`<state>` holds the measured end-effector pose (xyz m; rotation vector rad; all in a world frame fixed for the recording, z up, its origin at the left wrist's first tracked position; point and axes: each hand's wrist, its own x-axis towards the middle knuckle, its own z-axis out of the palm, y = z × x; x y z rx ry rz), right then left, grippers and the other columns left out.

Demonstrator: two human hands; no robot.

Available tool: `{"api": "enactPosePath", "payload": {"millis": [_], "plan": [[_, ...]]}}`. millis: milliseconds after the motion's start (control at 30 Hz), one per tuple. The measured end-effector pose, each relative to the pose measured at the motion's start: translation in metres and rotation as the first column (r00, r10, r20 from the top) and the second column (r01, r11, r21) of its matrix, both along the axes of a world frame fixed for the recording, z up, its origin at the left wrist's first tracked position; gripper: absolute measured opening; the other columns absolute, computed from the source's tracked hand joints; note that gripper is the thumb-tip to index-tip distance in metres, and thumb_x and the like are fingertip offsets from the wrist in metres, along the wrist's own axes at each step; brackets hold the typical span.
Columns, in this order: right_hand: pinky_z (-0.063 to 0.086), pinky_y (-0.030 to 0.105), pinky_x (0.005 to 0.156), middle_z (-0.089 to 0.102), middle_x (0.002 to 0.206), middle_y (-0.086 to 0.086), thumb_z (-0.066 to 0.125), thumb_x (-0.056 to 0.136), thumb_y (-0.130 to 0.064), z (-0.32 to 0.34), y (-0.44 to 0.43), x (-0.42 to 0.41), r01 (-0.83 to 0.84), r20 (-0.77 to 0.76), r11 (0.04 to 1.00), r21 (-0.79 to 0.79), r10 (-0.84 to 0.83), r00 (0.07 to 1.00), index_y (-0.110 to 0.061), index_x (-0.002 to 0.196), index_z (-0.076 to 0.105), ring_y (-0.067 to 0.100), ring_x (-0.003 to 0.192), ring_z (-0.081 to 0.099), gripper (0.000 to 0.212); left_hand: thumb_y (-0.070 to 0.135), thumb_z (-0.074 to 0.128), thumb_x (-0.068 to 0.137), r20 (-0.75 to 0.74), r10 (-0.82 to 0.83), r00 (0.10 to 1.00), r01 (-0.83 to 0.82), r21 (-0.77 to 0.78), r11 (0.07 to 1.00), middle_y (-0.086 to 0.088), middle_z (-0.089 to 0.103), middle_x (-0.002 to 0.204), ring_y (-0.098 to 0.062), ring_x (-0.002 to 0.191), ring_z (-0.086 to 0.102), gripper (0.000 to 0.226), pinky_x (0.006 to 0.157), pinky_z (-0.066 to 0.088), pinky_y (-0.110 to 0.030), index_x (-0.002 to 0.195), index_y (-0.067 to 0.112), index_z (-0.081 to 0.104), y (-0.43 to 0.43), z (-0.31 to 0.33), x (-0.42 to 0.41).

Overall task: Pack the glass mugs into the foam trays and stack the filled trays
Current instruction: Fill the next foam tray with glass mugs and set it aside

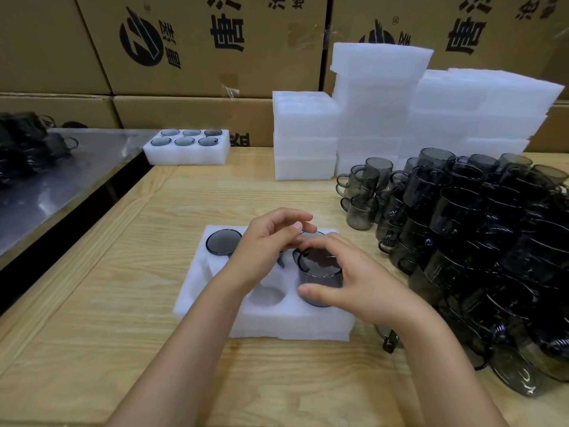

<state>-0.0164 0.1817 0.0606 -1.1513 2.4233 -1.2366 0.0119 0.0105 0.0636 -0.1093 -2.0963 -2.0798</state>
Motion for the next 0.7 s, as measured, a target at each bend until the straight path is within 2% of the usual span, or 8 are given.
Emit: {"api": "enactPosePath", "payload": {"millis": [100,167,267,367,433,500,600,700], "plan": [[0.036,0.008,0.088,0.047,0.112,-0.025,0.074,0.077,-0.037,-0.001,-0.005,0.002,0.024,-0.011,1.0,-0.01,-0.024,1.0,-0.041,0.118,0.047,-0.008,0.104,0.047,0.049,-0.001,0.047,0.096,-0.017,-0.002,1.0,0.001,-0.06,0.998,-0.011,0.07,0.1,-0.015,0.085,0.067,0.022,0.084,0.053,-0.025,0.103,0.009,0.065,0.001,-0.003,0.0],[0.033,0.011,0.089,0.045,0.112,-0.023,0.07,0.078,-0.042,-0.003,-0.008,0.004,0.052,-0.06,0.998,0.026,-0.051,0.997,-0.038,0.121,0.045,-0.007,0.105,0.042,0.051,-0.002,0.047,0.095,-0.026,0.009,1.0,-0.012,-0.085,0.996,-0.011,0.07,0.099,-0.014,0.086,0.066,0.023,0.084,0.053,-0.024,0.103,0.009,0.066,0.001,-0.004,-0.001],[0.02,0.021,0.088,0.041,0.115,-0.023,0.059,0.078,-0.055,-0.005,-0.01,0.007,0.117,-0.259,0.979,0.169,-0.07,0.963,-0.038,0.126,0.04,0.0,0.104,0.029,0.054,-0.004,0.047,0.095,-0.036,0.017,0.999,-0.02,-0.103,0.994,-0.011,0.069,0.099,-0.014,0.085,0.066,0.023,0.079,0.052,-0.023,0.102,0.009,0.065,0.002,-0.004,-0.001],[0.015,0.025,0.082,0.038,0.119,-0.021,0.046,0.077,-0.064,-0.008,-0.01,0.013,0.183,-0.392,0.95,0.252,-0.072,0.917,-0.038,0.126,0.035,0.004,0.102,0.025,0.057,-0.004,0.047,0.095,-0.056,0.036,0.998,-0.046,-0.186,0.981,-0.008,0.07,0.099,-0.011,0.088,0.066,0.024,0.08,0.051,-0.022,0.101,0.011,0.065,0.004,-0.005,0.001],[0.016,0.025,0.084,0.038,0.12,-0.018,0.039,0.078,-0.066,-0.009,-0.009,0.018,0.209,-0.43,0.939,0.272,-0.076,0.9,-0.035,0.127,0.035,0.006,0.107,0.026,0.059,0.002,0.048,0.096,-0.079,0.064,0.995,-0.085,-0.3,0.95,0.0,0.07,0.097,-0.008,0.09,0.065,0.024,0.082,0.051,-0.024,0.101,0.015,0.067,0.009,-0.006,0.005],[0.017,0.024,0.095,0.039,0.124,-0.015,0.035,0.079,-0.067,-0.01,-0.007,0.02,0.216,-0.459,0.935,0.281,-0.066,0.886,-0.031,0.128,0.037,0.008,0.119,0.027,0.061,0.016,0.046,0.098,-0.138,0.084,0.987,-0.133,-0.405,0.905,0.007,0.07,0.098,-0.004,0.093,0.064,0.023,0.086,0.051,-0.027,0.104,0.017,0.068,0.016,-0.008,0.013],[0.013,0.027,0.113,0.036,0.139,-0.008,0.029,0.082,-0.066,-0.012,-0.002,0.025,0.234,-0.512,0.926,0.296,-0.053,0.857,-0.021,0.138,0.035,0.013,0.138,0.021,0.072,0.031,0.035,0.098,-0.374,0.049,0.926,-0.276,-0.586,0.762,0.009,0.067,0.115,-0.003,0.107,0.059,0.04,0.093,0.045,-0.024,0.117,0.013,0.066,0.025,-0.017,0.033],[0.028,0.033,0.112,0.045,0.142,0.01,0.035,0.085,-0.05,-0.017,0.0,0.036,0.292,-0.573,0.928,0.232,-0.113,0.812,-0.004,0.135,0.047,0.023,0.133,0.041,0.07,0.031,0.023,0.102,-0.573,-0.09,0.815,-0.477,-0.749,0.459,-0.01,0.061,0.13,-0.018,0.119,0.059,0.054,0.098,0.048,-0.033,0.125,0.0,0.06,0.021,-0.035,0.054]]}}
